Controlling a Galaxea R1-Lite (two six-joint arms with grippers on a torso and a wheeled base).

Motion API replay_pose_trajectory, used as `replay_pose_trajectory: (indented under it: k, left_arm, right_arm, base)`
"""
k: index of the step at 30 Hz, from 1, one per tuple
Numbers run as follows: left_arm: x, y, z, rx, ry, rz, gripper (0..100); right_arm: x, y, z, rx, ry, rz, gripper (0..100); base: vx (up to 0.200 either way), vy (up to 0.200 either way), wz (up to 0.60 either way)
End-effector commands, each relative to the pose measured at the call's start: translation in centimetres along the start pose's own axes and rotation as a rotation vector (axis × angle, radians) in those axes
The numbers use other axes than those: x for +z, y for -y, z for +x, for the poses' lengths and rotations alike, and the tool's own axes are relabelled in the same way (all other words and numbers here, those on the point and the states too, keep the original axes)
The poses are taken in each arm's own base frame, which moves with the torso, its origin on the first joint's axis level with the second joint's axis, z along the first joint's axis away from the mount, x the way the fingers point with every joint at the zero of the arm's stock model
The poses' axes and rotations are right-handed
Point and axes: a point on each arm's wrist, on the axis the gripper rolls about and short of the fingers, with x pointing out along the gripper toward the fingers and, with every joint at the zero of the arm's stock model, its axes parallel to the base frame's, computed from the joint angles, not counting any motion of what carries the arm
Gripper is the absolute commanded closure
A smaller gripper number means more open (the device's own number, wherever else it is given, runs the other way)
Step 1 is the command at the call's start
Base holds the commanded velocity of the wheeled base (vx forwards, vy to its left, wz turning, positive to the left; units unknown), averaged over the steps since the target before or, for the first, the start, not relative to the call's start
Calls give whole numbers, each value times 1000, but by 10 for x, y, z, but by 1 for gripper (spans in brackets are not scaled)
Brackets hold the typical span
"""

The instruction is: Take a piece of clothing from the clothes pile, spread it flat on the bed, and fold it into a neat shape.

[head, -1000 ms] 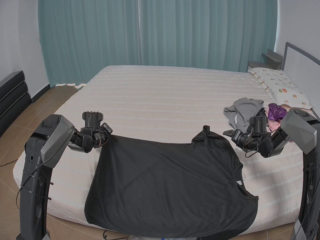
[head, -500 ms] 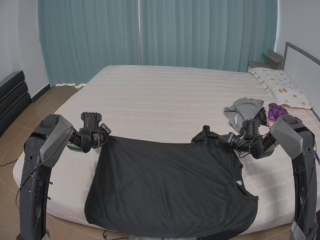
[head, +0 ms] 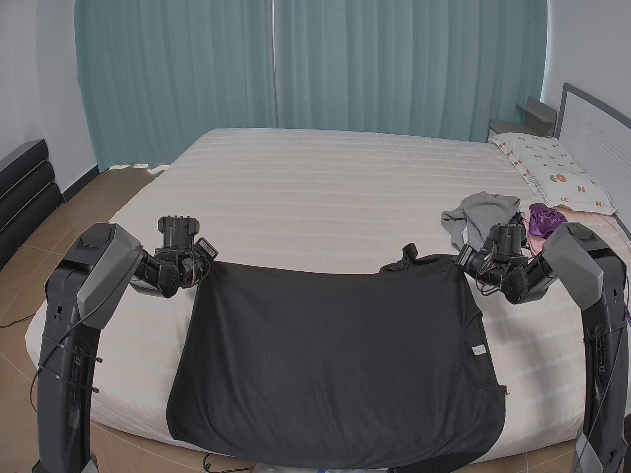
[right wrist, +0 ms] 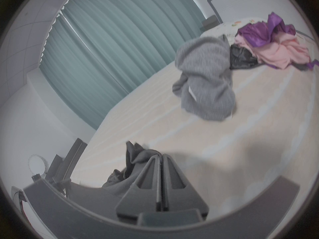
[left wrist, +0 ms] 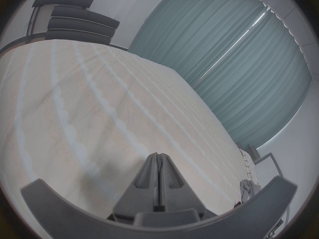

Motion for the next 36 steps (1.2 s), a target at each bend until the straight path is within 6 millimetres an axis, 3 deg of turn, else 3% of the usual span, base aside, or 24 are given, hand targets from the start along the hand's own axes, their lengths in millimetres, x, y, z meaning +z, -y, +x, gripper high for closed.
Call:
replay_pose_trajectory:
  k: [1,5,12,17,22,28,29,33,36]
  left_arm:
    - [16,4,-2,-14,48,-15,100]
    - [27,10,-4,-30,84,-24,100]
    - [34,19,-5,-66,106,-27,100]
    - [26,14,3,-55,91,-26,100]
    - [11,3,23,-47,75,-24,100]
    - [3,-4,32,-31,61,-19,100]
    - [3,-4,32,-32,60,-19,0]
    - [-3,-7,34,-5,35,-12,0]
    - [-3,-6,33,-3,35,-11,0]
  right_arm:
    - [28,-12,-7,28,90,-2,100]
    - [44,-24,-10,68,147,15,100]
    - [53,-36,-6,97,204,2,100]
    - [37,-27,3,72,173,-1,100]
    - [15,-12,18,28,139,3,100]
    - [-7,-7,29,21,102,-3,100]
    - [-8,-6,30,19,99,-2,0]
    - [-20,-6,33,14,72,-5,0]
    - [-13,-7,27,13,83,-3,0]
  base:
    - [0,0,0]
    - [0,0,0]
    - [0,0,0]
    - [0,0,0]
    - [0,0,0]
    - [0,0,0]
    - [0,0,0]
    - [0,0,0]
    - [0,0,0]
